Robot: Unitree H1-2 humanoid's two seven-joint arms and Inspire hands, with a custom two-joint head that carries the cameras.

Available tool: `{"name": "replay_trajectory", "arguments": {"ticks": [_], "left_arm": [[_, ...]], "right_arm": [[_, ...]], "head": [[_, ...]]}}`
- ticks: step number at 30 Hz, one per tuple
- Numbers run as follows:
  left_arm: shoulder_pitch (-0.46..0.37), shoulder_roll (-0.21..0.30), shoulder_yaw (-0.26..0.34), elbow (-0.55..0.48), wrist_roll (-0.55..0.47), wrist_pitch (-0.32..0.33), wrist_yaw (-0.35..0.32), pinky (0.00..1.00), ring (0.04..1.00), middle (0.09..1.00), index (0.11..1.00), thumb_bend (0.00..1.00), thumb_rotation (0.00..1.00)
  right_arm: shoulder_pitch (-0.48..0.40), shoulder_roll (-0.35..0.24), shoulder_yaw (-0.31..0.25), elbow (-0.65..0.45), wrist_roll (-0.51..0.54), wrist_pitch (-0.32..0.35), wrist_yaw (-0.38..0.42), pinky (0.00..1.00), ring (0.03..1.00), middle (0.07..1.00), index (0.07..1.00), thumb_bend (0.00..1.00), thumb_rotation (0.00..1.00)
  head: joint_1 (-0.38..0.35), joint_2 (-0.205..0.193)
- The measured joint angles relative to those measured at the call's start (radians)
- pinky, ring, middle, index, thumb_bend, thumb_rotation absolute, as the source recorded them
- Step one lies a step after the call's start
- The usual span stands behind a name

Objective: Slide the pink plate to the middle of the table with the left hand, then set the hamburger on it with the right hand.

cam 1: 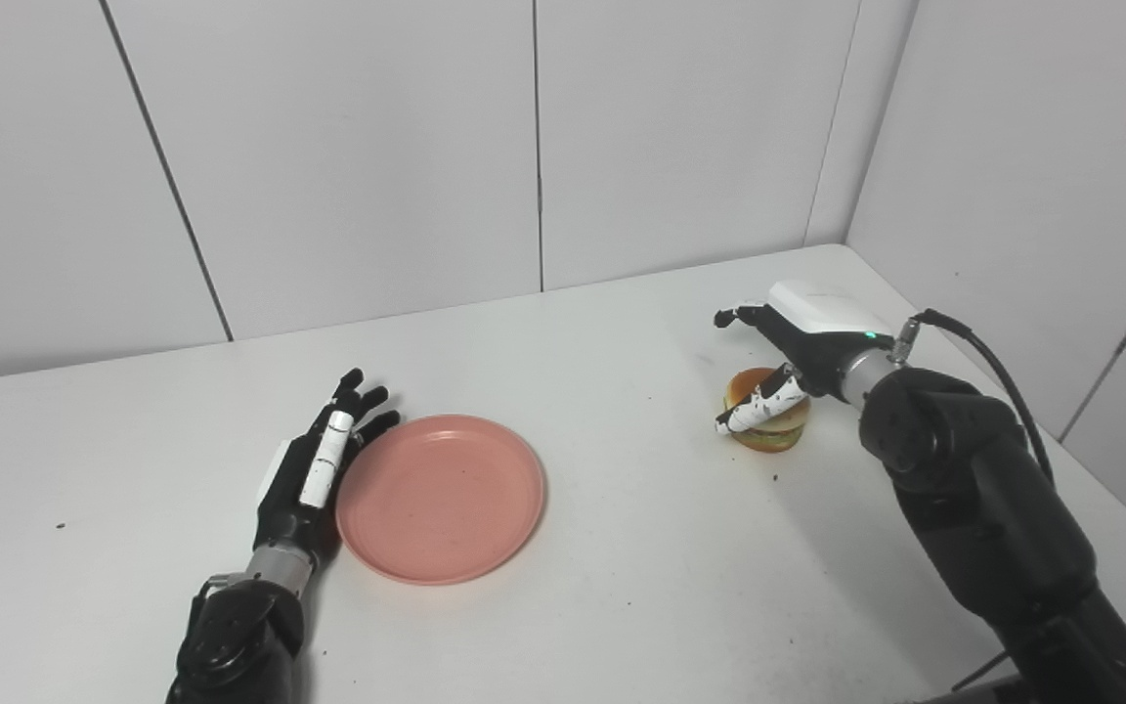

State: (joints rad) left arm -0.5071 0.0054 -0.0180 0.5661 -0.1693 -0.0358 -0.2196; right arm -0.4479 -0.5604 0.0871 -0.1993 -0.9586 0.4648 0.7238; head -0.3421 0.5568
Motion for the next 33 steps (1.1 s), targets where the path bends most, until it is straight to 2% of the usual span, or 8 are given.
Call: {"name": "replay_trajectory", "arguments": {"ticks": [5,10,15,19,24,26,30,33], "left_arm": [[0.0,0.001,0.0,-0.001,0.0,0.0,0.0,0.89,0.839,0.894,0.931,0.82,0.82],[0.0,0.001,-0.001,-0.005,0.0,0.001,0.0,0.91,0.838,0.895,0.929,0.81,0.82],[0.0,0.001,-0.003,-0.004,0.0,0.001,0.0,0.92,0.844,0.895,0.928,0.8,0.83],[0.0,0.001,-0.005,-0.004,0.0,0.001,0.0,0.93,0.843,0.894,0.918,0.79,0.83],[0.0,0.001,-0.006,-0.004,-0.002,0.001,0.0,0.93,0.837,0.89,0.912,0.79,0.82],[0.0,0.001,-0.006,-0.004,-0.002,0.001,0.0,0.92,0.831,0.885,0.913,0.79,0.82],[0.0,0.001,-0.008,-0.003,-0.002,0.0,0.0,0.9,0.827,0.887,0.922,0.78,0.83],[0.0,0.001,-0.01,-0.003,-0.002,0.0,0.0,0.89,0.826,0.891,0.927,0.78,0.83]], "right_arm": [[-0.001,-0.01,0.04,0.065,-0.038,-0.003,-0.046,0.7,0.838,0.864,0.829,1.0,0.33],[-0.004,-0.035,0.072,0.126,-0.067,-0.011,-0.106,0.77,0.865,0.879,0.826,1.0,0.33],[-0.007,-0.045,0.087,0.155,-0.069,-0.014,-0.131,0.81,0.872,0.881,0.822,1.0,0.33],[-0.017,-0.051,0.108,0.188,-0.07,-0.019,-0.149,0.8,0.851,0.871,0.816,1.0,0.34],[-0.031,-0.056,0.129,0.249,-0.068,-0.034,-0.18,0.72,0.808,0.828,0.804,1.0,0.34],[-0.033,-0.056,0.131,0.256,-0.062,-0.035,-0.187,0.68,0.787,0.816,0.798,1.0,0.35],[-0.042,-0.055,0.134,0.259,-0.05,-0.035,-0.188,0.67,0.768,0.797,0.798,1.0,0.34],[-0.046,-0.055,0.134,0.259,-0.03,-0.035,-0.187,0.61,0.743,0.779,0.794,1.0,0.34]], "head": [[0.0,0.0],[0.005,0.0],[0.006,-0.002],[0.008,0.0],[0.008,0.002],[0.011,0.003],[0.008,0.003],[0.009,0.003]]}}
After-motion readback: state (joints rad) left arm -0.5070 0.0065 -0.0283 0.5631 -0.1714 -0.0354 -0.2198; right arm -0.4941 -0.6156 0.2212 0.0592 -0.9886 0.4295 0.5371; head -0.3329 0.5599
